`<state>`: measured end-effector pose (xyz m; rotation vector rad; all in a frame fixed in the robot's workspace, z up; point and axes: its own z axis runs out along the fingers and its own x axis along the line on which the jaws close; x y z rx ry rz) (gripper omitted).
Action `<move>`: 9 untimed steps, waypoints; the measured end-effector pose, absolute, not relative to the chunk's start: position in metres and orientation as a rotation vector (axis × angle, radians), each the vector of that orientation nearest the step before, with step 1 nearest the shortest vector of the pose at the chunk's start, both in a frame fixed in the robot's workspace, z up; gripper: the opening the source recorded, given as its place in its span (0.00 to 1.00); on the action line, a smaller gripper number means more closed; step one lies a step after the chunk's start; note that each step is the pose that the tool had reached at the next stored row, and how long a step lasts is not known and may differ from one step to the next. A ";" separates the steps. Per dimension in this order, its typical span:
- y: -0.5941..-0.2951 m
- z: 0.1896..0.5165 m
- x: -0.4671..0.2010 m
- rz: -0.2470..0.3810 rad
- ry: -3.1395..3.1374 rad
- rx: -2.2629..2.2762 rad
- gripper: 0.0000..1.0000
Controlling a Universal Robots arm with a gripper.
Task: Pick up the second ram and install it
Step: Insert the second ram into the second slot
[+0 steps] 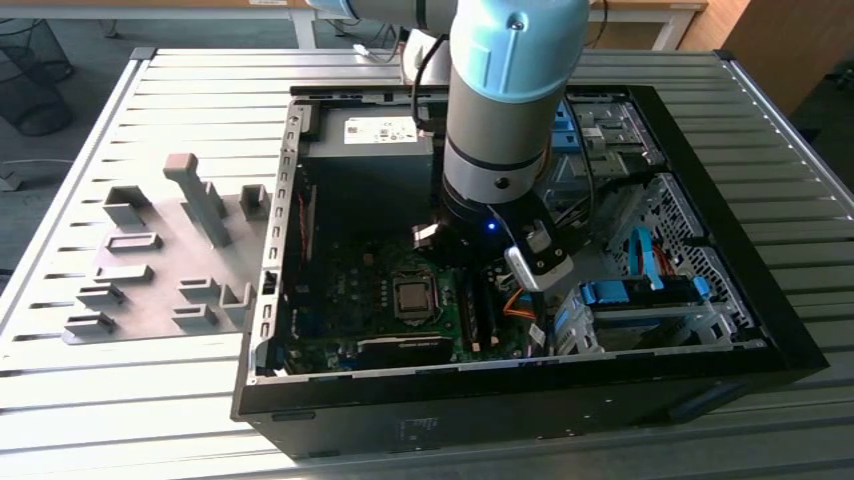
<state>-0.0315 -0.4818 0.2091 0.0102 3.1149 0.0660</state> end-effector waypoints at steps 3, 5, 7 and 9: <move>-0.482 0.209 -0.031 0.066 3.115 0.010 0.14; -0.482 0.209 -0.031 0.066 3.115 0.010 0.15; -0.482 0.209 -0.031 0.066 3.115 0.010 0.21; -0.482 0.209 -0.031 0.066 3.115 0.010 0.21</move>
